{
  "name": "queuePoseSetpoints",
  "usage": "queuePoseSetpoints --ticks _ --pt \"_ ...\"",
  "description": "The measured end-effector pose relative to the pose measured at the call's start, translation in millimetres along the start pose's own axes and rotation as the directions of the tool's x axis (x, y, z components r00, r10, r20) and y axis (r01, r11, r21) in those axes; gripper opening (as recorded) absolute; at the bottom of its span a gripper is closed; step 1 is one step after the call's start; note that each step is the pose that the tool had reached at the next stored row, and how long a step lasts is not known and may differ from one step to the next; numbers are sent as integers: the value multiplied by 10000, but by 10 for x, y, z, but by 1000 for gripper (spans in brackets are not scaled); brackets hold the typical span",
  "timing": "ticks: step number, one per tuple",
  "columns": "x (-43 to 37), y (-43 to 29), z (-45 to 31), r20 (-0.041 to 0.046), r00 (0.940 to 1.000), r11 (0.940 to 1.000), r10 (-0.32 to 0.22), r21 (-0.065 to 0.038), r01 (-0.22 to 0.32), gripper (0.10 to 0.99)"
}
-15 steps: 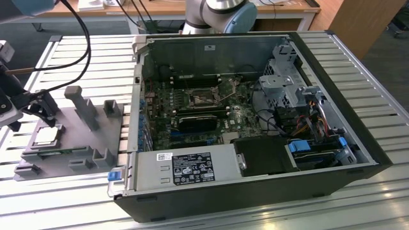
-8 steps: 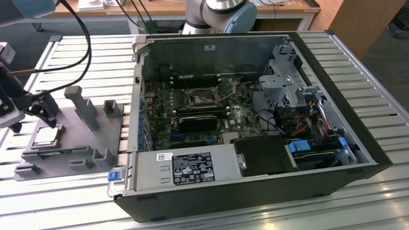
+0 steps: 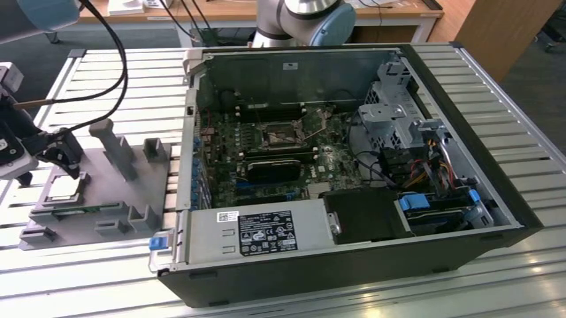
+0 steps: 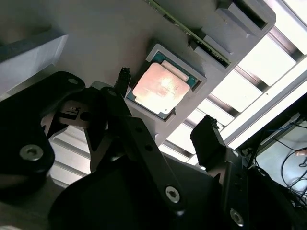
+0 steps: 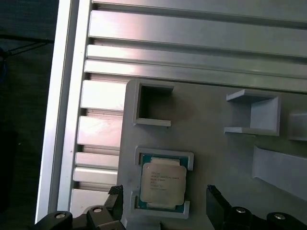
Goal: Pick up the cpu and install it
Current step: 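Pick up the cpu and move it towards the insertion slot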
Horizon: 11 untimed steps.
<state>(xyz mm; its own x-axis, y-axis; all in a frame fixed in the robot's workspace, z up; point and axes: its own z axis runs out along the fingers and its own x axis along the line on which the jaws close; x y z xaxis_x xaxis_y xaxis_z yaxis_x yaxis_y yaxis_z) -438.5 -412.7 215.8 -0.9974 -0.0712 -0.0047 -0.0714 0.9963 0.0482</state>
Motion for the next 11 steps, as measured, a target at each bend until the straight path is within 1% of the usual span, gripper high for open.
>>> queuePoseSetpoints --ticks 4,11 --pt "0 -1 32 -27 10000 10000 20 -1 -20 788" --pt "0 -4 68 -14 9991 9991 427 1 -427 788"
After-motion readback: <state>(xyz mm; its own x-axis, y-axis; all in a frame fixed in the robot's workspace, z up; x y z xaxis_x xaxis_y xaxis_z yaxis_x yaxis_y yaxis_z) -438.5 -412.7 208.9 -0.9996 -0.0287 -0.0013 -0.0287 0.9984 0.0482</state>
